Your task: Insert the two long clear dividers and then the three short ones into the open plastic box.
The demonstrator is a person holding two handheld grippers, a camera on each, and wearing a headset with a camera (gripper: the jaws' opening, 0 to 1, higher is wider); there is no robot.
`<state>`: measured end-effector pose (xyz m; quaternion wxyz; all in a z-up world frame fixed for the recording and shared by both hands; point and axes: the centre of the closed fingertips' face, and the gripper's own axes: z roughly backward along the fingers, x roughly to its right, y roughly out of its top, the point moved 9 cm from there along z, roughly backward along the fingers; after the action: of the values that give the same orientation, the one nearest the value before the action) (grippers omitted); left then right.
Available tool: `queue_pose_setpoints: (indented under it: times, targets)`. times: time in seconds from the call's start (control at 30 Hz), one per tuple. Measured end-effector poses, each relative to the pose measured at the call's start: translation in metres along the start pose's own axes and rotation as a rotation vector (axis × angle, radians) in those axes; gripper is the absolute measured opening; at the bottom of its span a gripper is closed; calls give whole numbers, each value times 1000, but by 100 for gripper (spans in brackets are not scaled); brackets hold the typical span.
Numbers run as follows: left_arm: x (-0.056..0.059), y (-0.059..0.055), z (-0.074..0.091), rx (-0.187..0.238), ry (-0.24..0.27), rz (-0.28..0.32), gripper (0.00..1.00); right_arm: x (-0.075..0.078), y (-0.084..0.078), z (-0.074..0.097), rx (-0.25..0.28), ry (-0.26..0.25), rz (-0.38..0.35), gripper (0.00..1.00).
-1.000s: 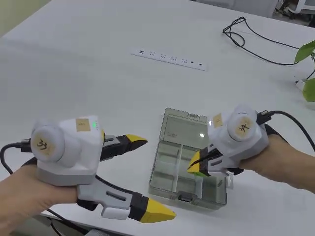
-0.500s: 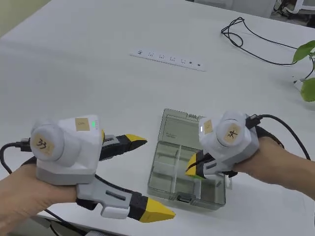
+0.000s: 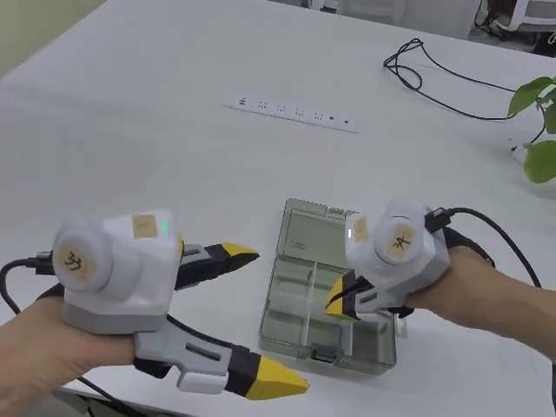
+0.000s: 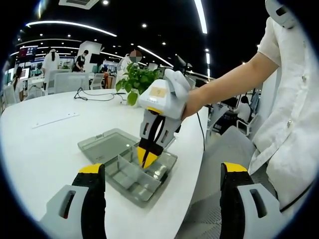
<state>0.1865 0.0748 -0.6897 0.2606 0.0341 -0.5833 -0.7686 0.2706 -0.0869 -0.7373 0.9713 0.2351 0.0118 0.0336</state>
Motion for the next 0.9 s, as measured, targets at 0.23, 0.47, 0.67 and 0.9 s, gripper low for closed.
queue_pose_setpoints:
  times: [0.23, 0.47, 0.67, 0.9]
  targets:
    - [-1, 0, 1, -3, 3, 2, 98, 0, -1, 1, 23, 8, -44, 6]
    - [-2, 2, 3, 7, 14, 9, 99, 0, 4, 12, 59, -13, -58, 13]
    - [-2, 3, 4, 5, 14, 4, 99, 2, 7, 33, 128, -39, -93, 17]
    - [-2, 5, 5, 10, 19, -4, 99, 1, 6, 56, 202, -66, -141, 21]
